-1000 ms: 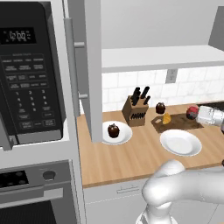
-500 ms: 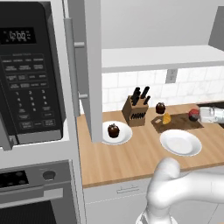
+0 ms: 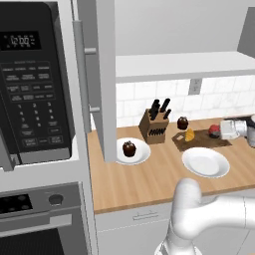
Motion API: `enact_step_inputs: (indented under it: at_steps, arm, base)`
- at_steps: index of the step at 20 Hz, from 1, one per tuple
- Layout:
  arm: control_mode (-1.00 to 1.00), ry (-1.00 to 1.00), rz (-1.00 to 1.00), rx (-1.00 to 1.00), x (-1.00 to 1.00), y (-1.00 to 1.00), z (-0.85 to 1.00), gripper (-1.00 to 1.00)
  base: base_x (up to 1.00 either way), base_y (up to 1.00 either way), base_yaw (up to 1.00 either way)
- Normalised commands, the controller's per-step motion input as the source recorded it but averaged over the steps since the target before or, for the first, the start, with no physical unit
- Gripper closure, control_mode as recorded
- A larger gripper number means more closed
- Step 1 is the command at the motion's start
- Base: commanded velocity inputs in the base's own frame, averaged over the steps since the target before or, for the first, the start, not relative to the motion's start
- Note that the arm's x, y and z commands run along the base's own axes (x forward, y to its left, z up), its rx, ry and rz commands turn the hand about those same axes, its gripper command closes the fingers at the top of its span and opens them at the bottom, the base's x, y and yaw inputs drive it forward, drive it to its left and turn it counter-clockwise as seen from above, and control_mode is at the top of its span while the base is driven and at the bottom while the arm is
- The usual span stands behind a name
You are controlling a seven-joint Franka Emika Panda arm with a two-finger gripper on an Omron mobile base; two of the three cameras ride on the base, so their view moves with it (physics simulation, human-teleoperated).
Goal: From the different types of pastries on the counter, select a croissant and place it on the cutting board. Then retrieve a jar of jam from the cabinet and place it alongside the croissant on the cutting board.
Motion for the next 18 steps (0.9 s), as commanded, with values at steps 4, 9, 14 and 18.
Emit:
enact_step_inputs:
  at_steps: [4,9,14,18]
  arm:
    - [-1.0,0.0,0.03,0.0,0.47,0.0,-0.21,1.0]
    - [-1.0,0.0,0.06,0.0,0.29,-0.07,-0.53,1.0]
    - [-1.0,0.0,0.06,0.0,0.27,-0.14,-0.12,1.0]
    - [-1.0,0.0,0.06,0.0,0.38,-0.2,0.0,1.0]
  base:
    - [0.0,0.0,0.0]
    - [0.0,0.0,0.0]
    - [0.0,0.0,0.0]
    - [0.0,0.0,0.0]
